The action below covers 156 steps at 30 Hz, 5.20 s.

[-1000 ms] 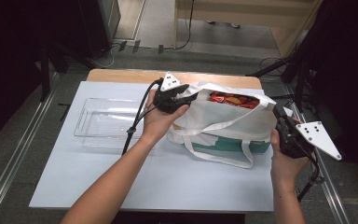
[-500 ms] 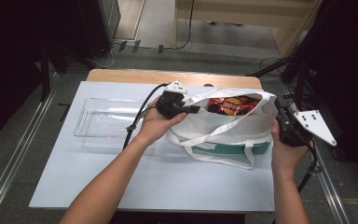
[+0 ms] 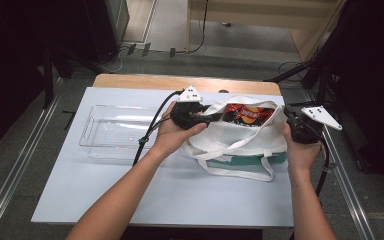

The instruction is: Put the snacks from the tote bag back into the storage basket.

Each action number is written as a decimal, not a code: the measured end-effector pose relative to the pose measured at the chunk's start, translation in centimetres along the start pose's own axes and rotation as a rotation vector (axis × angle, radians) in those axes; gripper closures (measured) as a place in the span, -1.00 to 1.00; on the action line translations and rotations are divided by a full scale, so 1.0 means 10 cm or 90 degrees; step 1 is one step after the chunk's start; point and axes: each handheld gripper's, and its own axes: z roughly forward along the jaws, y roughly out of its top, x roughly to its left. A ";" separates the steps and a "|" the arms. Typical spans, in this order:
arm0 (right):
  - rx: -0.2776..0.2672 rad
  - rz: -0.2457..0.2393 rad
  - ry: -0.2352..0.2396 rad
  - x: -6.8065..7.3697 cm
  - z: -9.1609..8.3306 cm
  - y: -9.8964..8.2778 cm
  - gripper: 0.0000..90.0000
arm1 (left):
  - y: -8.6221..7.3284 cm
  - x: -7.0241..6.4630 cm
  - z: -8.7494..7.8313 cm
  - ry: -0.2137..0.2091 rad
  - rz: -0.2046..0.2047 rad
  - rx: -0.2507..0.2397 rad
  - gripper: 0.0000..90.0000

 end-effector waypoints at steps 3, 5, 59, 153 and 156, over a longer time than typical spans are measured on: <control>-0.013 -0.004 0.011 0.00 -0.05 -0.01 1.00 | 0.05 -0.01 0.00 0.022 0.005 -0.012 0.40; -0.026 -0.004 0.020 0.02 -0.13 -0.02 1.00 | 0.11 -0.01 0.02 0.036 0.000 -0.022 0.46; 0.202 0.002 0.116 0.63 -0.28 -1.07 1.00 | 0.19 0.03 -0.02 0.038 -0.104 -0.042 0.91; 0.097 -0.055 0.243 1.15 -0.23 -0.68 0.95 | -0.11 -0.36 0.03 0.080 -0.006 0.033 0.93; 0.111 -0.043 0.256 1.15 -0.22 -0.73 0.97 | -0.10 -0.35 0.03 0.082 -0.011 0.029 0.93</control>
